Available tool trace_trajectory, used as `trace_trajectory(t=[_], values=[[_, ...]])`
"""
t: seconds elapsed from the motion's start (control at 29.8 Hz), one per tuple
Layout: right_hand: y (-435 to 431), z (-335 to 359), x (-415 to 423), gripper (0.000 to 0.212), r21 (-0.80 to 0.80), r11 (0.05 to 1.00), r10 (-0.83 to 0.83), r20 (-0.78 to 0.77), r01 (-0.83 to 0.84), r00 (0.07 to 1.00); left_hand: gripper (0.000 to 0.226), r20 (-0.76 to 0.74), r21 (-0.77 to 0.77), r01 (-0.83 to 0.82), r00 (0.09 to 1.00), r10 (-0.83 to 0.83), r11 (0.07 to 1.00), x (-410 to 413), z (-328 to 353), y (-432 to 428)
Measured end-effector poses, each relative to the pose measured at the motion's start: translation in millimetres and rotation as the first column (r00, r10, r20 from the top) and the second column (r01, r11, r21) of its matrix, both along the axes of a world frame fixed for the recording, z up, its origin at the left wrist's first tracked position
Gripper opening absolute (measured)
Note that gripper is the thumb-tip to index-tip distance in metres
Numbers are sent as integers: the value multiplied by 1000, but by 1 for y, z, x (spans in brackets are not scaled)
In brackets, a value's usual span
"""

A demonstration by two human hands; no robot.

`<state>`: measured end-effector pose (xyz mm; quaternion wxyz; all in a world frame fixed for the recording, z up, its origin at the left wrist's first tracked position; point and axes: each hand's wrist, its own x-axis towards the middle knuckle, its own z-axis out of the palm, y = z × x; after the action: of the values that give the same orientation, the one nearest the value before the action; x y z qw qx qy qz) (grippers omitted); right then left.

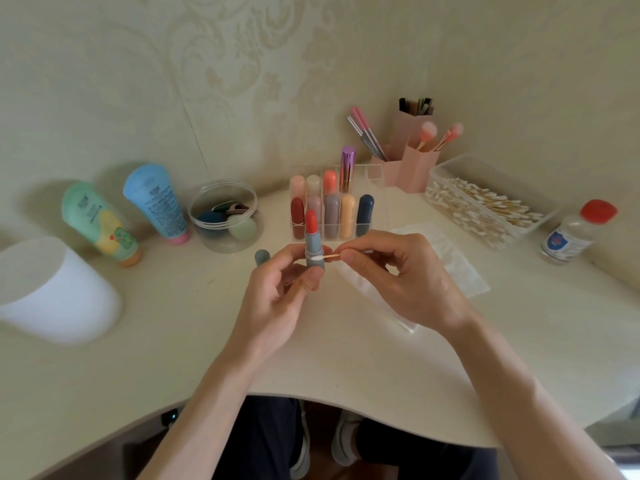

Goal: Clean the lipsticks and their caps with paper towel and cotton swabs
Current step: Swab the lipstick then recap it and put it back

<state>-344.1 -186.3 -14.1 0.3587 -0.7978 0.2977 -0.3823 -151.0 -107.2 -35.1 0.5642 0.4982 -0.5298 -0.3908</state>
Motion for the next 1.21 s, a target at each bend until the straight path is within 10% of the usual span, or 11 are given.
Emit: trace_trajectory(t=[1.21], values=[[-5, -3, -6, 14, 9, 999, -44, -14, 44, 999, 21, -15, -7, 11, 1000, -11, 1000, -1, -2, -1]])
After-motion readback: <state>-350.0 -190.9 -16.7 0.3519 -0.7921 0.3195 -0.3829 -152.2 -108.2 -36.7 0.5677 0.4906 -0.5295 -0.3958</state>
